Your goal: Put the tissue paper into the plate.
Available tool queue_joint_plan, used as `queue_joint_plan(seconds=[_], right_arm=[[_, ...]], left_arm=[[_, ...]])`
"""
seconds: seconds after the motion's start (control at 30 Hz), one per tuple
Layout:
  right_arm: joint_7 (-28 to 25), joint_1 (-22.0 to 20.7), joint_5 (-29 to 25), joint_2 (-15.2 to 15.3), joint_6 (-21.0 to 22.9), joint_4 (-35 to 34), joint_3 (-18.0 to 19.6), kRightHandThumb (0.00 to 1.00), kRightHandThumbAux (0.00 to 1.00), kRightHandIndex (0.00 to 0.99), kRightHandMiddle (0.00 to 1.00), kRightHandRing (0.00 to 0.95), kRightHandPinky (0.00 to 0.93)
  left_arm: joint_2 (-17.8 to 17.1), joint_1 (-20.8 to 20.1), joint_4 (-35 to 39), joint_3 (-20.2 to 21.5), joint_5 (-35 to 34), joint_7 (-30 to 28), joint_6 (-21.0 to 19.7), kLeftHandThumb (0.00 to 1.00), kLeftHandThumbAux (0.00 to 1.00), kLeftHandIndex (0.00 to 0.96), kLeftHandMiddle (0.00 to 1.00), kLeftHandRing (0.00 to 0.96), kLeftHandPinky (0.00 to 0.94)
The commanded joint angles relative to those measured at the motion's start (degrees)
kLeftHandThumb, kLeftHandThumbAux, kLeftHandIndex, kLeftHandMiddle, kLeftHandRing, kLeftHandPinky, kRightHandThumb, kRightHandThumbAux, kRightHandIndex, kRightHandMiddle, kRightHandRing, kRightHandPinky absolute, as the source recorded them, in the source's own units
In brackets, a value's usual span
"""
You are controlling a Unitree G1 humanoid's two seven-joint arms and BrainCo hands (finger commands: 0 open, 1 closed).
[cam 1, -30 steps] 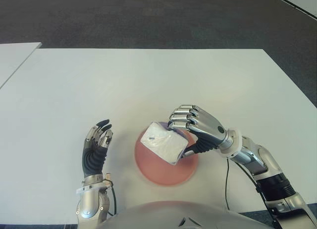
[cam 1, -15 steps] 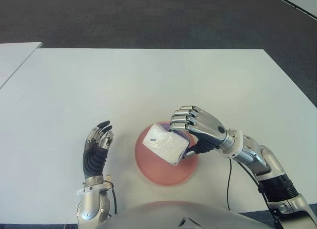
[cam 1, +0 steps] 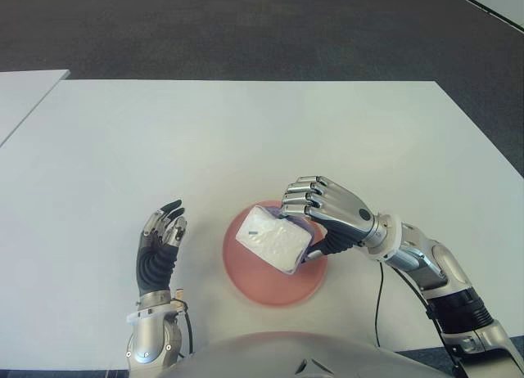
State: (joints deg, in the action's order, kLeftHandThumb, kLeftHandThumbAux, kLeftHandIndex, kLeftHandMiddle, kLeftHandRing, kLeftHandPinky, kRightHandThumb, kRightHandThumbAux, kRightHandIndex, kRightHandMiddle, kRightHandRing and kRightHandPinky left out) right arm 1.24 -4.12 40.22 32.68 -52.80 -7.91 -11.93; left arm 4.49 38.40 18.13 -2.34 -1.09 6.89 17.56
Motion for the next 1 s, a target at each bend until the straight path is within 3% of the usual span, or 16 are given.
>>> queue_joint_plan(seconds=[0.03,0.13,0.2,0.3,0.43,0.5,0.67,1.0], right_arm=[[-0.1,0.3,-0.5,-0.5,0.1,0.3,0.4,0.708,0.716,0.440,0.827,0.822,0.799],[-1.0,-0.5,0.5,-1.4,1.8,2.2,-0.9,0.706,0.716,0.437,0.771,0.754,0.712],[-2.2,-0.5,0.2,-1.5,3.0,2.1,-1.3,0.694,0.717,0.426,0.577,0.568,0.549],[-4.0,-0.4,-0.9,-1.2,4.2,1.2,-1.5,0.472,0.600,0.220,0.261,0.294,0.325],[-1.6,0.7,1.1,-0.6,1.8,0.0,0.3,0.316,0.512,0.063,0.074,0.110,0.164],[0.8,0.7,3.5,-0.9,0.7,0.1,1.2,0.248,0.473,0.025,0.030,0.052,0.116],[6.0,0.7,8.3,-1.3,-0.6,0.3,2.4,0.172,0.417,0.004,0.004,0.008,0.053],[10.8,0.4,11.2,-0.6,-1.4,1.7,2.2,0.124,0.378,0.000,0.000,0.000,0.007]], left_arm=[[1.1,0.8,0.2,0.2,0.1,0.6,-0.7,0.300,0.581,0.287,0.233,0.240,0.274],[1.0,0.8,0.2,0.2,0.1,0.6,-0.7,0.300,0.583,0.286,0.232,0.237,0.270],[1.0,0.8,0.2,0.2,0.1,0.6,-0.8,0.300,0.584,0.284,0.230,0.235,0.267],[1.1,0.7,0.1,0.2,0.2,0.7,-0.9,0.302,0.585,0.288,0.232,0.234,0.266],[1.1,0.6,0.0,0.2,0.2,0.7,-0.7,0.302,0.583,0.293,0.236,0.236,0.269],[1.0,0.6,-0.1,0.2,0.2,0.6,-0.5,0.300,0.579,0.293,0.236,0.237,0.269],[1.0,0.6,-0.4,0.1,0.1,0.3,0.2,0.293,0.574,0.283,0.232,0.237,0.270],[1.1,0.7,-0.3,-0.1,0.2,0.5,0.2,0.291,0.583,0.266,0.228,0.235,0.265]])
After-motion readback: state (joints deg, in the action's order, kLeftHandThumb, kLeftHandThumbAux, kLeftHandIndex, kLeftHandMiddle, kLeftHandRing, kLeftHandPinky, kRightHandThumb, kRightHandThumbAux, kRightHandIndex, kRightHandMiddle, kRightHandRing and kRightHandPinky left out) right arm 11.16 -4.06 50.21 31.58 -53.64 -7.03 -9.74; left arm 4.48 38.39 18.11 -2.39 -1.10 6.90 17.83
